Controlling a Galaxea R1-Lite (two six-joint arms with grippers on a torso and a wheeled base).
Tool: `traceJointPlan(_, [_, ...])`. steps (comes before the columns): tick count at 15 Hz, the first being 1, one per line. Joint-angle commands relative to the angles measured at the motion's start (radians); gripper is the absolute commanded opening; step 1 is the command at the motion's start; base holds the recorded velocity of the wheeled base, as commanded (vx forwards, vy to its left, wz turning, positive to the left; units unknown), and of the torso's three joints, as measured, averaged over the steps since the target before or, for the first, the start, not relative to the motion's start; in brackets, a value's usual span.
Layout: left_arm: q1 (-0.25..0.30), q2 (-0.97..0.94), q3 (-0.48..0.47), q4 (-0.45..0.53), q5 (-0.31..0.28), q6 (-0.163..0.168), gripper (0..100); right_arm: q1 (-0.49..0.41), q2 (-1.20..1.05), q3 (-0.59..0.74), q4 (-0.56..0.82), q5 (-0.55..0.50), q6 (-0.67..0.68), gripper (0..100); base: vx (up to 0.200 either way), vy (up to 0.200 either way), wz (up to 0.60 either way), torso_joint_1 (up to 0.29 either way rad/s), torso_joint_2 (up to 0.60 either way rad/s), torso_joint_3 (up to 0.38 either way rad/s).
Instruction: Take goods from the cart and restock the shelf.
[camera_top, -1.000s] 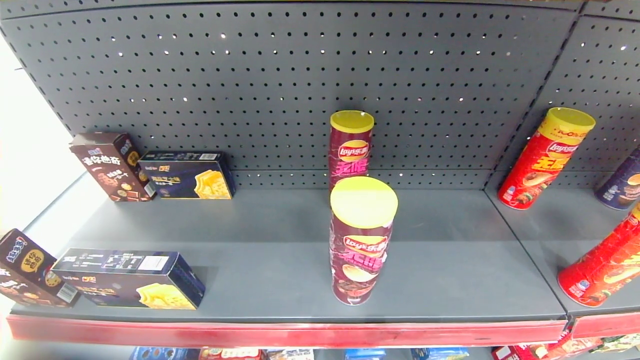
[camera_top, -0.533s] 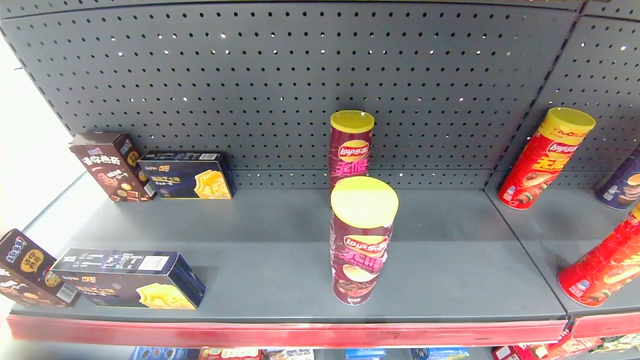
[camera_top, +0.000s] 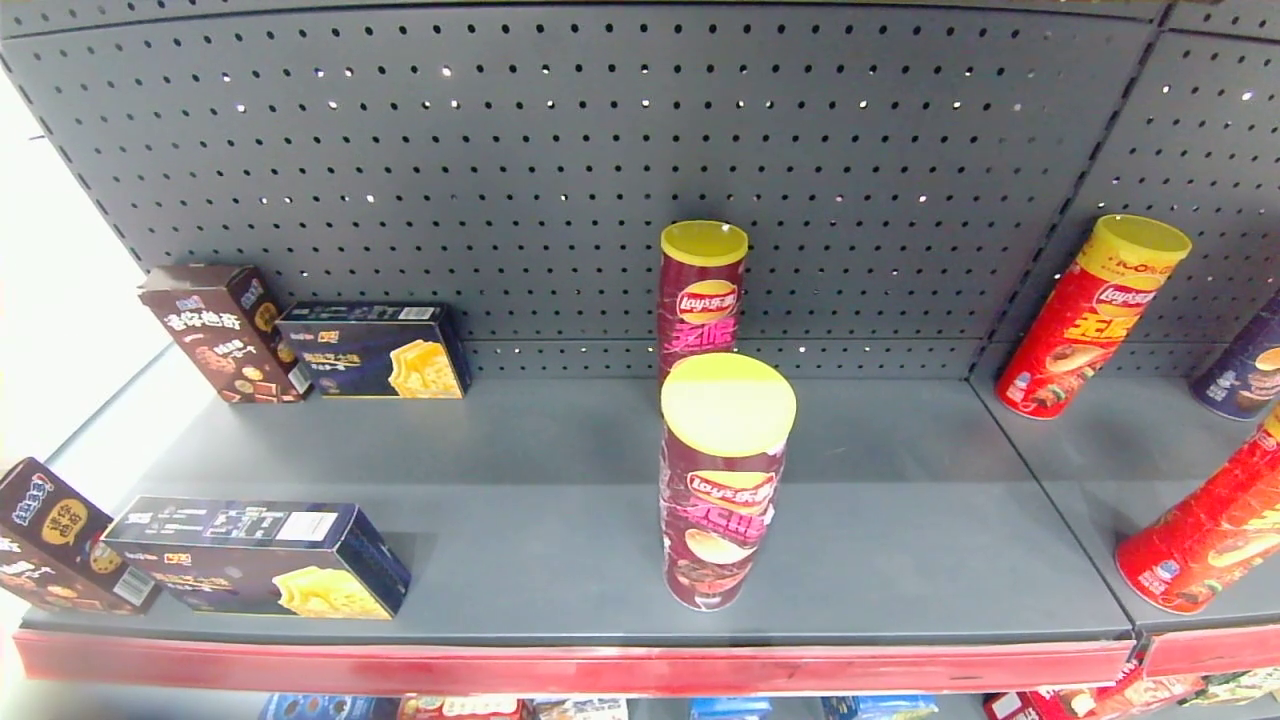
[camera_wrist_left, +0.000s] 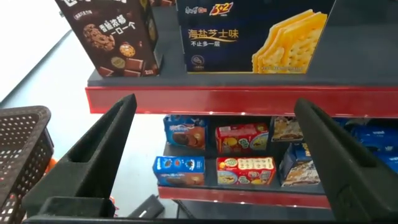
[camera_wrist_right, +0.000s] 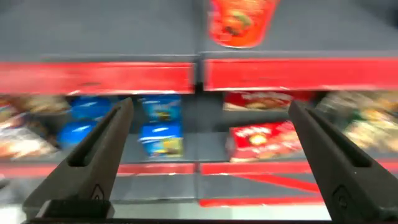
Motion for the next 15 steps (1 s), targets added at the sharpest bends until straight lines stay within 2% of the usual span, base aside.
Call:
traceJointPlan(1, [0.0,0.0,0.0,0.0,-0.003,0.001,100,-0.117,0.001,0.0,-0.001,0.012,0.001,100,0.0,0.0,0.0,0.0,0.0,0.0])
traceJointPlan(3, [0.0,0.0,-0.001,0.0,-0.006,-0.002,100,-0.084,0.007,0.0,-0.004,0.085,0.019,100,0.0,0.0,0.0,0.0,0.0,0.0])
traceJointPlan(5, [0.0,0.0,-0.001,0.003,-0.025,-0.002,100,0.04,-0.019,0.0,-0.003,0.078,0.021,100,0.0,0.0,0.0,0.0,0.0,0.0])
traceJointPlan(8, [0.0,0.0,-0.001,0.002,-0.022,-0.001,100,-0.006,-0.098,0.0,-0.001,0.068,0.022,100,0.0,0.0,0.0,0.0,0.0,0.0])
traceJointPlan(13, [0.001,0.0,-0.001,0.002,-0.018,-0.001,100,-0.006,-0.098,0.0,-0.003,0.04,0.019,100,0.0,0.0,0.0,0.0,0.0,0.0])
traceJointPlan(14, [0.0,0.0,-0.001,0.006,-0.037,0.048,100,-0.008,-0.098,0.0,-0.003,0.04,0.019,100,0.0,0.0,0.0,0.0,0.0,0.0])
traceJointPlan(15, [0.001,0.0,-0.003,0.008,-0.029,0.097,100,-0.006,-0.098,0.0,-0.003,0.04,0.019,100,0.0,0.0,0.0,0.0,0.0,0.0])
